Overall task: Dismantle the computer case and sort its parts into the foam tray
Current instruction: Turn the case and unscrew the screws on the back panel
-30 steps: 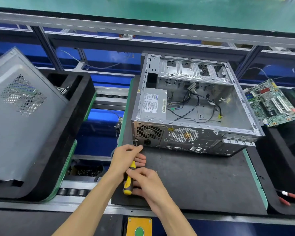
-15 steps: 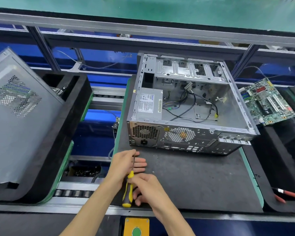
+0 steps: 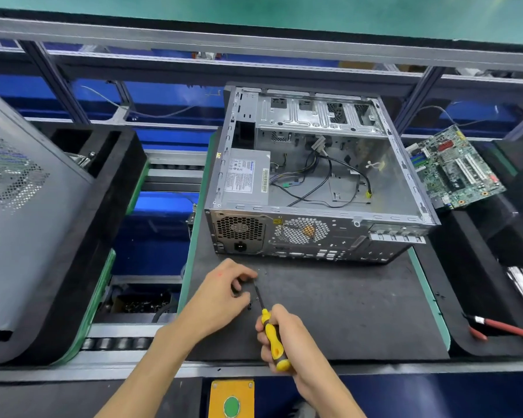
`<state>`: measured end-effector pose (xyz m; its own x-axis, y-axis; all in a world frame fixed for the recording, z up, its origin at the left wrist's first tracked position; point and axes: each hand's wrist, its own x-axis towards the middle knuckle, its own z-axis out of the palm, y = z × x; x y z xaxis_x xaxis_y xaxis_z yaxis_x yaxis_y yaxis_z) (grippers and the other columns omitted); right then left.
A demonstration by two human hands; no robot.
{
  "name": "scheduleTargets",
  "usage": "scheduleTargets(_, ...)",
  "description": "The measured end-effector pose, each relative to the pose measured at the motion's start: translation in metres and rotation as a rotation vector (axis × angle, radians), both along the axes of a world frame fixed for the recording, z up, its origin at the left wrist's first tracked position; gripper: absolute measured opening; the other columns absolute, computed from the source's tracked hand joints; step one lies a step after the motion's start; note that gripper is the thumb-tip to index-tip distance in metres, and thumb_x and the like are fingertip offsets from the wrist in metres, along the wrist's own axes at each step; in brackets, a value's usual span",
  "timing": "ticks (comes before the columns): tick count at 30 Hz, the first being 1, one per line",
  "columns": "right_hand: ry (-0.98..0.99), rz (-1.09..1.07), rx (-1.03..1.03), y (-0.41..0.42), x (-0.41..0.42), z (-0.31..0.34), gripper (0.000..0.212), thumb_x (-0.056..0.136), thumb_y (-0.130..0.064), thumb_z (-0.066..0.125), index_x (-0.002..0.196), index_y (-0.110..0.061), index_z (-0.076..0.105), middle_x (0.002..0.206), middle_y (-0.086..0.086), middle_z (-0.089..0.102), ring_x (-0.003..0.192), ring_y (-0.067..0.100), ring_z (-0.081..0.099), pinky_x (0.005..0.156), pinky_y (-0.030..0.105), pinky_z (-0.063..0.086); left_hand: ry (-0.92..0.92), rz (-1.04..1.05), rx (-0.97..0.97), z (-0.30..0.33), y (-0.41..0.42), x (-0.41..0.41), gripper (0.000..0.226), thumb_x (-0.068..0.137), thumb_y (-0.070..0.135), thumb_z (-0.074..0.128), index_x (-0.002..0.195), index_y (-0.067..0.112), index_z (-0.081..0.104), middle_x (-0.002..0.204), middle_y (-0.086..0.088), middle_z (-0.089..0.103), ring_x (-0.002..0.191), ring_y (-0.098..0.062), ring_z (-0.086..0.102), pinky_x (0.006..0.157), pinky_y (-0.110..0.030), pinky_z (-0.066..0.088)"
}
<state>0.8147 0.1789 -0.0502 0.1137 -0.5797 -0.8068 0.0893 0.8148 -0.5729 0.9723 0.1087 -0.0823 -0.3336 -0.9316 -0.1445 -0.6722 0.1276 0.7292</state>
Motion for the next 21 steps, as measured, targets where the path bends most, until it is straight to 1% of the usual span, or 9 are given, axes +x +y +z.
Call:
scheduleTargets(3, 0.015, -0.003, 0.006, 0.004, -0.009, -0.003, 0.027, 0.097, -0.02, 0.039, 0.08, -0.011, 0.058, 0.06, 0.0, 0.048, 0.044, 0.01, 0.038, 0.04, 0.02, 0.027, -0.054, -0.026, -0.005, -0.004, 0.005, -0.011, 0.035, 0.085, 0.021, 0.075, 0.116, 0.032, 0.064, 0.097, 0.014, 0.052, 0.082, -0.005, 0.055, 0.077, -0.012, 0.044)
scheduleTargets(7, 0.046, -0.009, -0.032, 0.005, -0.017, -0.005, 0.026, 0.096, -0.02, 0.039, 0.082, -0.011, 0.059, 0.058, 0.001, 0.053, 0.042, 0.01, 0.042, 0.039, 0.019, 0.032, -0.048, 0.068, -0.031, -0.006, 0.004, -0.016, 0.021, 0.087, 0.02, 0.074, 0.106, 0.026, 0.069, 0.091, 0.01, 0.056, 0.077, -0.006, 0.057, 0.081, -0.022, 0.049)
scheduleTargets(8, 0.078, 0.01, -0.064, 0.007, -0.02, -0.006, 0.025, 0.096, -0.022, 0.039, 0.085, -0.012, 0.06, 0.058, 0.002, 0.056, 0.043, 0.01, 0.044, 0.041, 0.019, 0.033, -0.036, 0.079, -0.032, -0.007, 0.005, -0.019, 0.018, 0.087, 0.018, 0.074, 0.103, 0.025, 0.071, 0.09, 0.009, 0.059, 0.074, -0.006, 0.057, 0.079, -0.022, 0.049)
scheduleTargets(10, 0.179, 0.088, -0.177, 0.004, -0.021, -0.008, 0.024, 0.098, -0.028, 0.041, 0.095, -0.016, 0.061, 0.059, 0.001, 0.061, 0.046, 0.008, 0.046, 0.042, 0.018, 0.034, -0.001, 0.117, -0.027, -0.007, 0.003, -0.018, 0.014, 0.087, 0.014, 0.071, 0.097, 0.024, 0.073, 0.087, 0.008, 0.063, 0.071, -0.006, 0.058, 0.073, -0.014, 0.045)
scheduleTargets(11, 0.226, 0.115, -0.238, 0.002, -0.02, -0.01, 0.022, 0.099, -0.031, 0.043, 0.098, -0.018, 0.061, 0.058, 0.0, 0.062, 0.045, 0.006, 0.047, 0.042, 0.016, 0.034, 0.01, 0.146, -0.022, -0.007, 0.002, -0.017, 0.015, 0.088, 0.011, 0.069, 0.095, 0.024, 0.073, 0.086, 0.008, 0.065, 0.072, -0.005, 0.059, 0.07, -0.009, 0.043)
scheduleTargets(13, 0.305, 0.14, -0.337, -0.002, -0.018, -0.013, 0.018, 0.1, -0.032, 0.047, 0.101, -0.02, 0.06, 0.054, -0.002, 0.06, 0.045, 0.002, 0.047, 0.042, 0.014, 0.035, 0.013, 0.231, -0.015, -0.008, 0.0, -0.014, 0.019, 0.089, 0.009, 0.065, 0.091, 0.025, 0.074, 0.079, 0.007, 0.069, 0.072, -0.004, 0.06, 0.067, -0.006, 0.042)
scheduleTargets(17, 0.427, 0.191, -0.501, -0.01, -0.016, -0.022, 0.013, 0.101, -0.035, 0.049, 0.096, -0.028, 0.058, 0.053, -0.005, 0.059, 0.048, 0.003, 0.049, 0.048, 0.015, 0.039, 0.027, 0.349, 0.025, -0.011, -0.005, -0.01, 0.025, 0.089, 0.009, 0.064, 0.084, 0.032, 0.072, 0.061, 0.004, 0.069, 0.063, -0.007, 0.063, 0.064, -0.015, 0.049)
scheduleTargets(19, 0.459, 0.187, -0.541, -0.013, -0.016, -0.027, 0.011, 0.101, -0.035, 0.05, 0.094, -0.03, 0.057, 0.054, -0.005, 0.058, 0.051, 0.006, 0.048, 0.05, 0.021, 0.038, 0.028, 0.359, 0.033, -0.012, -0.006, -0.011, 0.027, 0.088, 0.009, 0.064, 0.082, 0.034, 0.071, 0.061, 0.003, 0.069, 0.063, -0.007, 0.063, 0.062, -0.013, 0.047)
scheduleTargets(21, 0.47, 0.187, -0.56, -0.015, -0.015, -0.031, 0.011, 0.101, -0.036, 0.05, 0.093, -0.032, 0.056, 0.056, -0.004, 0.057, 0.052, 0.008, 0.046, 0.05, 0.023, 0.037, 0.032, 0.373, 0.03, -0.012, -0.007, -0.013, 0.028, 0.088, 0.008, 0.064, 0.081, 0.034, 0.07, 0.063, 0.003, 0.07, 0.064, -0.007, 0.064, 0.061, -0.01, 0.045)
